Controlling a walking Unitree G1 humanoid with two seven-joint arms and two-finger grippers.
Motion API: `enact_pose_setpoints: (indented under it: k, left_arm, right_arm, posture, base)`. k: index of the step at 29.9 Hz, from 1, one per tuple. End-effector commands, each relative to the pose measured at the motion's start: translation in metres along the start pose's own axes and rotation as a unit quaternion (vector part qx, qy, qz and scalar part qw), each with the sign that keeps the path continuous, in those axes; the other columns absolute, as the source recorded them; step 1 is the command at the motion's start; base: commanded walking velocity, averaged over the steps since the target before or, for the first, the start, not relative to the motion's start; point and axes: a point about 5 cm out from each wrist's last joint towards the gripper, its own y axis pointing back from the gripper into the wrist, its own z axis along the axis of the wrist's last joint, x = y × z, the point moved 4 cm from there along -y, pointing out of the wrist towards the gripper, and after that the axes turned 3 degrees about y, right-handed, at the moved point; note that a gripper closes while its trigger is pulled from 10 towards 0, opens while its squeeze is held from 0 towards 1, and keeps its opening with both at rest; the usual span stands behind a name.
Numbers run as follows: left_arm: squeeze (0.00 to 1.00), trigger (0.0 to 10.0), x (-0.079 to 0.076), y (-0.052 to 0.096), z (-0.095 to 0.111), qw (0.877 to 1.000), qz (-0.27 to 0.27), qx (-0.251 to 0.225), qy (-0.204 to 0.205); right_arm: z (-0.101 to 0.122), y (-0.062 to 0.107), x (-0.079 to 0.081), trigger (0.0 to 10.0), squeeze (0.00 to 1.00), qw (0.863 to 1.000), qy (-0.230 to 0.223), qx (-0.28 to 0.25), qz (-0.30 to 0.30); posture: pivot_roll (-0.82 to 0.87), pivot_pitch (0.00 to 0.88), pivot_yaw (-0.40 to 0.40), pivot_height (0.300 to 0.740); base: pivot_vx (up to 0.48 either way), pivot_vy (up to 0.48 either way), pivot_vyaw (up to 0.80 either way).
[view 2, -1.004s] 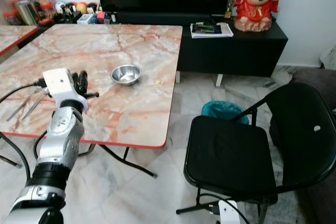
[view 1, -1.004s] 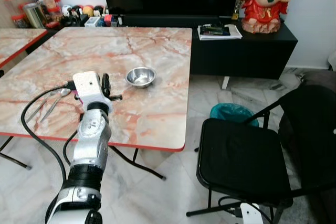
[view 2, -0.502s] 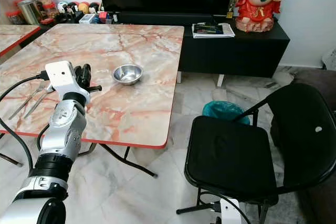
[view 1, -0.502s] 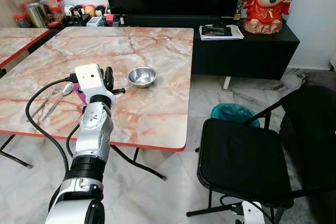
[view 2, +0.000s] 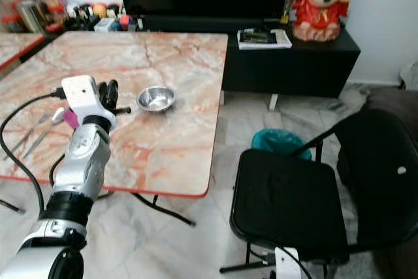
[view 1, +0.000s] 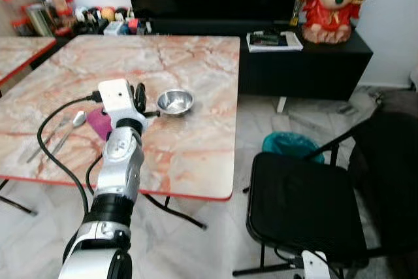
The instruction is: Setting the table
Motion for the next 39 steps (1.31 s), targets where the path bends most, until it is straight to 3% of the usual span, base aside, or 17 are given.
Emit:
enact_pose_setpoints:
  k: [1, 39]
  left_arm:
    - [0.00, 10.0, -0.002, -0.002, 0.009, 1.000, -0.006, -0.012, 0.000]
    - [0.00, 10.0, -0.014, -0.002, 0.013, 0.999, -0.036, -0.008, 0.000]
  right_arm:
    - [0.002, 0.000, 0.002, 10.0, 0.00, 1.000, -0.001, -0.004, 0.003]
    - [0.000, 0.000, 0.002, 10.0, 0.00, 1.000, 0.008, 0.003, 0.004]
  posture:
    - [-0.05, 0.010, 0.025, 0.740]
    - [-0.04, 0.011, 0.024, 0.740]
  base:
    - [0.292, 0.000, 0.00]
    - [0.304, 0.000, 0.00]
